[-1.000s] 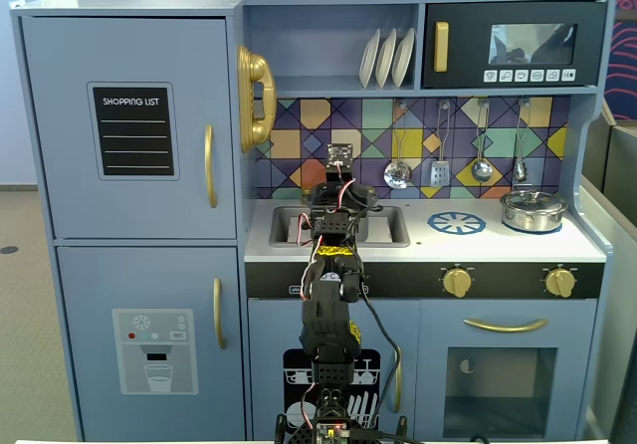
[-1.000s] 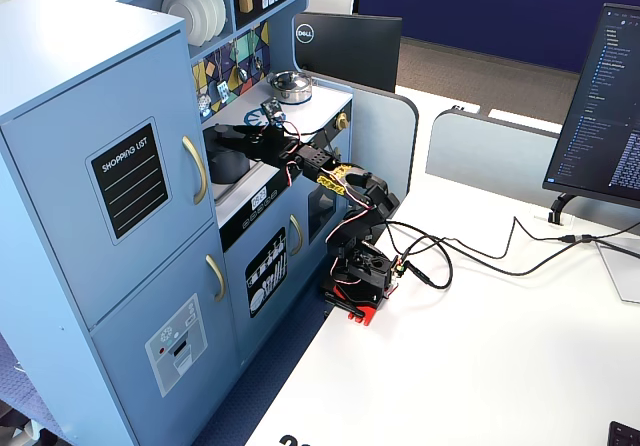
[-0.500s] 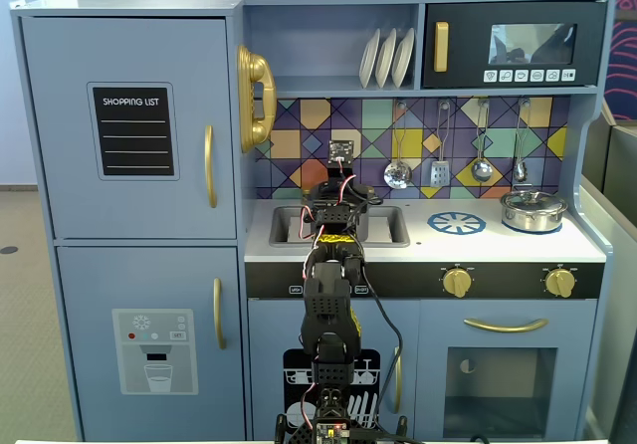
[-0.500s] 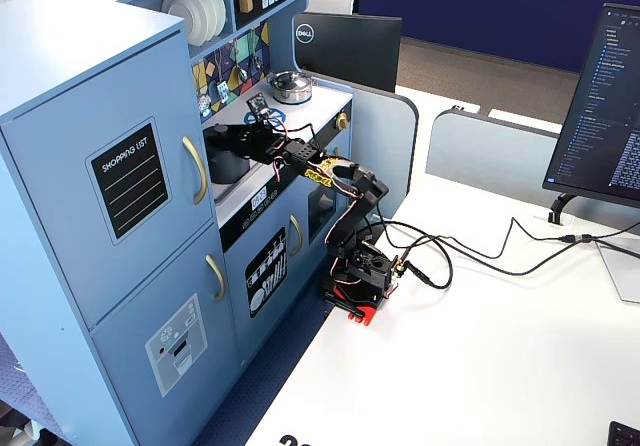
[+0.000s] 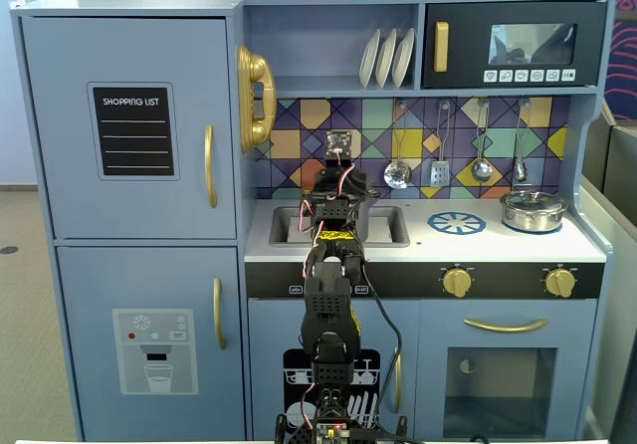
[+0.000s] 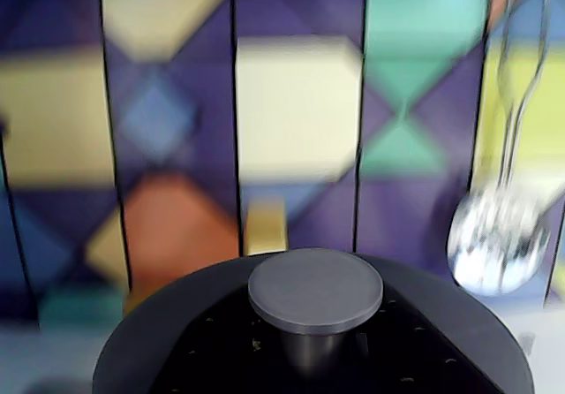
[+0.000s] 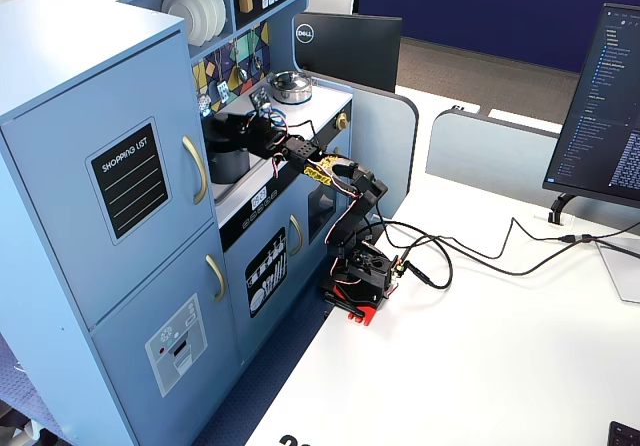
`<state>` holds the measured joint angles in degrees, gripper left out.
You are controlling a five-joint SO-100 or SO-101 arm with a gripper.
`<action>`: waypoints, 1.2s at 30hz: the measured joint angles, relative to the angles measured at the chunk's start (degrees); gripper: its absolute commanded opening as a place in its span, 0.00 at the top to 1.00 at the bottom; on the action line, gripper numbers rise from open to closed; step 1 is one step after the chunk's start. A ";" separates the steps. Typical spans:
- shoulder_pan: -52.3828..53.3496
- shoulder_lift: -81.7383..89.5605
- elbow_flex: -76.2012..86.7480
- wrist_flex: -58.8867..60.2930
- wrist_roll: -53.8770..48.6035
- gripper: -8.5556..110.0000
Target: Take off the lid from the gray recipient and place it on the counter
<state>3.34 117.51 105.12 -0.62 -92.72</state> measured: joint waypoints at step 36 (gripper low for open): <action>28.39 -10.99 12.66 -18.98 3.25 0.93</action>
<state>31.73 106.52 117.77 -19.60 -89.47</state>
